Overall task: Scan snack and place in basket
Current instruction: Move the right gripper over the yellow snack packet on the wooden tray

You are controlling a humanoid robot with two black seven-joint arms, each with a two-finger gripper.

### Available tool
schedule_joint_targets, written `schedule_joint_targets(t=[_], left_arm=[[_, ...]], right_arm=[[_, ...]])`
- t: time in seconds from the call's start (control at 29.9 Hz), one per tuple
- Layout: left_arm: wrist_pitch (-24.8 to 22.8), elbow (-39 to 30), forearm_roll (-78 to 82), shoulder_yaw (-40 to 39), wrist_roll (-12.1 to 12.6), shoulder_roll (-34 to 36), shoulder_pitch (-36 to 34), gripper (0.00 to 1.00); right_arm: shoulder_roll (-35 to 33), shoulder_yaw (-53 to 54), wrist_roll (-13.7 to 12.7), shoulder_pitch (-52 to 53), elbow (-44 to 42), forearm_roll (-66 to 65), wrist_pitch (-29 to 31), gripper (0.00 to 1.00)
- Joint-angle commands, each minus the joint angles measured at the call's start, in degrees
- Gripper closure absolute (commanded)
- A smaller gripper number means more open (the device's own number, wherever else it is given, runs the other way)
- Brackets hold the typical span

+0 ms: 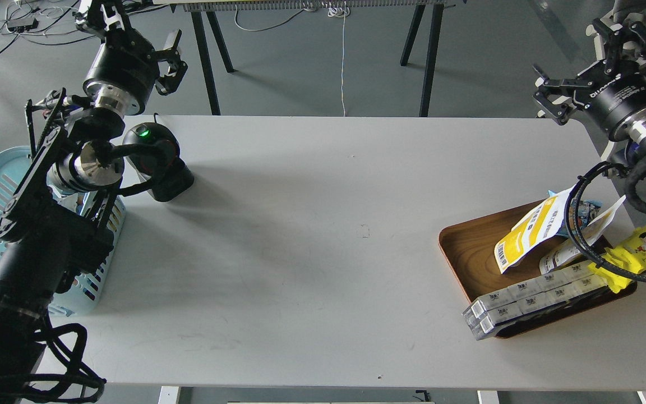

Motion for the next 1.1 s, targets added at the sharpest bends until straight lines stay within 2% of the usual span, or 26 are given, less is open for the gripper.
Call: schedule_joint_targets(t=[0.0,0.17,0.5,0.8,0.9,1.07], left_arm=[[0.0,0.0,0.0,0.0,0.0,0.0,-0.1,0.0],[0.0,0.0,0.0,0.0,0.0,0.0,-0.1,0.0],[-0.7,-0.7,0.0,0.1,0.6,0.1,-0.8,0.0],[-0.9,-0.9,0.0,0.0,0.3,0.8,-1.2,0.0],[-1.3,-1.0,0.0,-0.2,0.3,1.0,-1.2,0.0],[-1.6,-1.7,0.0,-0.7,0.1,0.9,-1.1,0.0]], right_arm=[[0.2,-0.7,-0.6,-0.3,-0.7,-1.6,1.3,0.01],[1.9,-1.0,-0.8,0.1,-0.8,-3.4,1.0,0.01],[1.2,-1.3,-0.8,0.0,-0.7,-3.5,0.5,0.01],[-2.4,-8.0,-0.8,3.6,1.1,-4.8,0.1,0.01],[-4.5,-12.4,-0.8,8.8,1.3,-5.1,-1.8,0.01],[-9.2,-29.3,-0.9,25.1,5.5,-5.3,-3.6,0.01]])
